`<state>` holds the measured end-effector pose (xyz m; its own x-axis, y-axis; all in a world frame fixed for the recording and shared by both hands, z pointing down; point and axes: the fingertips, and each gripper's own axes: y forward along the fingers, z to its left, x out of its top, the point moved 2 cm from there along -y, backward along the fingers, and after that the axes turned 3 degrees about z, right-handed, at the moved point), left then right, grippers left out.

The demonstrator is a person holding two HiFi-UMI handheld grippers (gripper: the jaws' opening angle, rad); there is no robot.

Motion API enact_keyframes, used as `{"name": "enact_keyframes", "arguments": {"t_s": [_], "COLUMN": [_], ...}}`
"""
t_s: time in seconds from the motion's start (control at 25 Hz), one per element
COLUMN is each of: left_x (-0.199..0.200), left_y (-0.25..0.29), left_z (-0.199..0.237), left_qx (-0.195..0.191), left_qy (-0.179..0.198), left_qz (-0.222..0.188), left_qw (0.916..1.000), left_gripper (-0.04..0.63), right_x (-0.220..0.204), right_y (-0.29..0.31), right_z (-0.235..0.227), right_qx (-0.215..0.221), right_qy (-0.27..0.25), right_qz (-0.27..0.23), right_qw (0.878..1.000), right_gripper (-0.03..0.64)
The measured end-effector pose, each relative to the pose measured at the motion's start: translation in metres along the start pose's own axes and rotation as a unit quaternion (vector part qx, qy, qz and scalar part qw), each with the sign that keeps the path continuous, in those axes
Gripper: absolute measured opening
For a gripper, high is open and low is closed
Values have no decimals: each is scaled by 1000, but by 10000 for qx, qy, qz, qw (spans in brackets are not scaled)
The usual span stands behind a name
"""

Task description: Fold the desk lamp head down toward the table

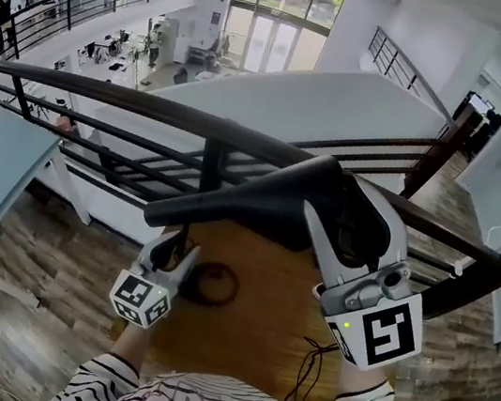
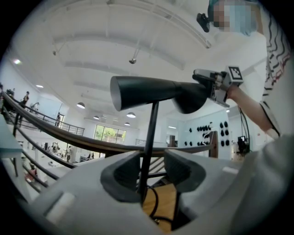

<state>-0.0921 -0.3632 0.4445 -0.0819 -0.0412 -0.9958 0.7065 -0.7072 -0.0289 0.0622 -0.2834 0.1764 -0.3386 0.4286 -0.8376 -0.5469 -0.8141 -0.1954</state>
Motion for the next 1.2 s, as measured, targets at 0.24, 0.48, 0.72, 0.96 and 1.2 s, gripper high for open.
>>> {"name": "enact_keyframes", "arguments": {"t_s": [0.24, 0.48, 0.72, 0.96, 1.2], "left_x": [0, 0, -1, 3, 5], "left_y": [-1, 0, 5, -2, -4], "left_z": [2, -4, -11, -14, -19], "left_qx": [124, 169, 60, -178, -455], "left_qy": [-179, -295, -375, -490, -647], "left_qz": [-189, -327, -353, -466, -589], "left_qw": [9996, 9989, 9987, 9976, 9951], "left_gripper": [158, 161, 194, 267, 349], "right_x": [-15, -19, -36, -46, -57], "right_y": [7, 1, -9, -14, -19], "right_z": [-2, -9, -15, -8, -6], "right_qx": [188, 176, 72, -9, -123], "right_qy": [12, 16, 170, 365, 546], "right_qz": [151, 61, 154, 284, 335], "right_qw": [9997, 9998, 9997, 9989, 9979], "right_gripper": [167, 152, 150, 153, 161]}}
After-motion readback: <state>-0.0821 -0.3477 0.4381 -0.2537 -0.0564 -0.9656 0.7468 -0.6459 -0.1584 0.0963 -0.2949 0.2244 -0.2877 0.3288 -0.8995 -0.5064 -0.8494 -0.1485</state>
